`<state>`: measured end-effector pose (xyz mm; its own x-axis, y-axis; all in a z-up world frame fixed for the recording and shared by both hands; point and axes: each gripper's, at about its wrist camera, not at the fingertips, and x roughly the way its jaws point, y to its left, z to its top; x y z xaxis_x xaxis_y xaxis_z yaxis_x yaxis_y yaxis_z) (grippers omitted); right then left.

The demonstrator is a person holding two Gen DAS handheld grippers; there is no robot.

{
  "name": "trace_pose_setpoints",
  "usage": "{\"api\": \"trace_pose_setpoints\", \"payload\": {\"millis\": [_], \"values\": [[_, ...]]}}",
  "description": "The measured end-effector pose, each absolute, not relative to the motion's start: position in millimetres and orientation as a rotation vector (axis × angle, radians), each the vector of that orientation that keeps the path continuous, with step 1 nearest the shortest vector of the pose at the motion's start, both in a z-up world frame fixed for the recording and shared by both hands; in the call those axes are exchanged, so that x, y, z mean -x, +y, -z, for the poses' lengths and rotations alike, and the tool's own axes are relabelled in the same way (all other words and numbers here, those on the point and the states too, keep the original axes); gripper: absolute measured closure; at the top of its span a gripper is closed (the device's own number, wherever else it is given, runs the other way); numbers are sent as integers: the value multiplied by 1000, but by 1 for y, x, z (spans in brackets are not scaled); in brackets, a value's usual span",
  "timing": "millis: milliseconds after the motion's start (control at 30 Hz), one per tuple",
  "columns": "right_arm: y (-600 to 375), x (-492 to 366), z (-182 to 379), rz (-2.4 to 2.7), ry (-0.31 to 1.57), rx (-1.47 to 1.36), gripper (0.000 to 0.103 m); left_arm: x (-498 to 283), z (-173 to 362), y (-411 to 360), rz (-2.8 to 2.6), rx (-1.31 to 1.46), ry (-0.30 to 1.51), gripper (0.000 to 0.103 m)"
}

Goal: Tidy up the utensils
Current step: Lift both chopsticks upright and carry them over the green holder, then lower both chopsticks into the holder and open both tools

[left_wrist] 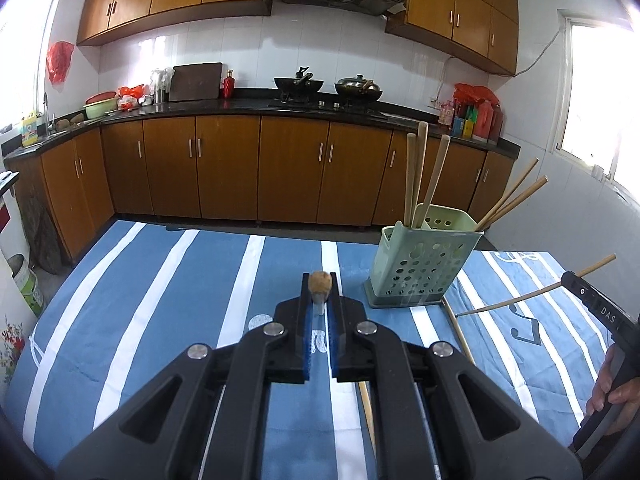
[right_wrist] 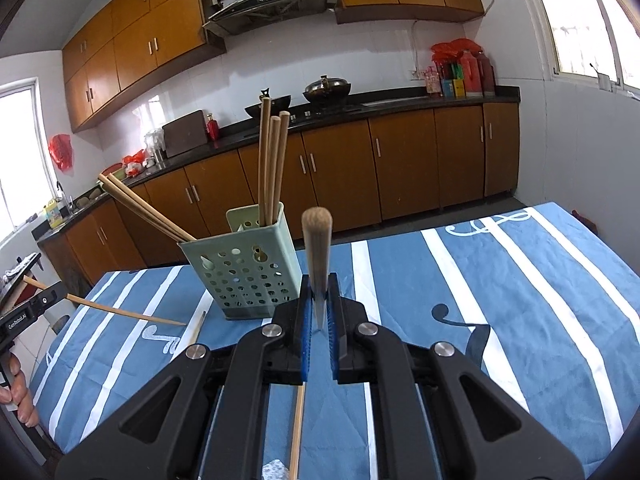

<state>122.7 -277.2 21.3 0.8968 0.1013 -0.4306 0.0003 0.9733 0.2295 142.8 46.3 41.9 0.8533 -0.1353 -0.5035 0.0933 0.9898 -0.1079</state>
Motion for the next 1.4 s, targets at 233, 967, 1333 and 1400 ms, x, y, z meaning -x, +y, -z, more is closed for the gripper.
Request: {"api": "trace_pose_setpoints", "payload": {"millis": [233, 967, 1333, 1400], "values": [[-272, -118, -62, -88, 354, -202, 95, -132, -73, 40, 174, 42, 470, 95], [-250, -148, -143, -149, 51, -210, 95, -169, -170, -24, 237, 162, 159, 96], [-241, -195, -106, -130, 126, -196, 95, -214, -135, -32, 219, 163, 221, 95], [-239, -199, -100, -132, 145, -200, 95, -220, -128, -33, 220, 162, 243, 96]]}}
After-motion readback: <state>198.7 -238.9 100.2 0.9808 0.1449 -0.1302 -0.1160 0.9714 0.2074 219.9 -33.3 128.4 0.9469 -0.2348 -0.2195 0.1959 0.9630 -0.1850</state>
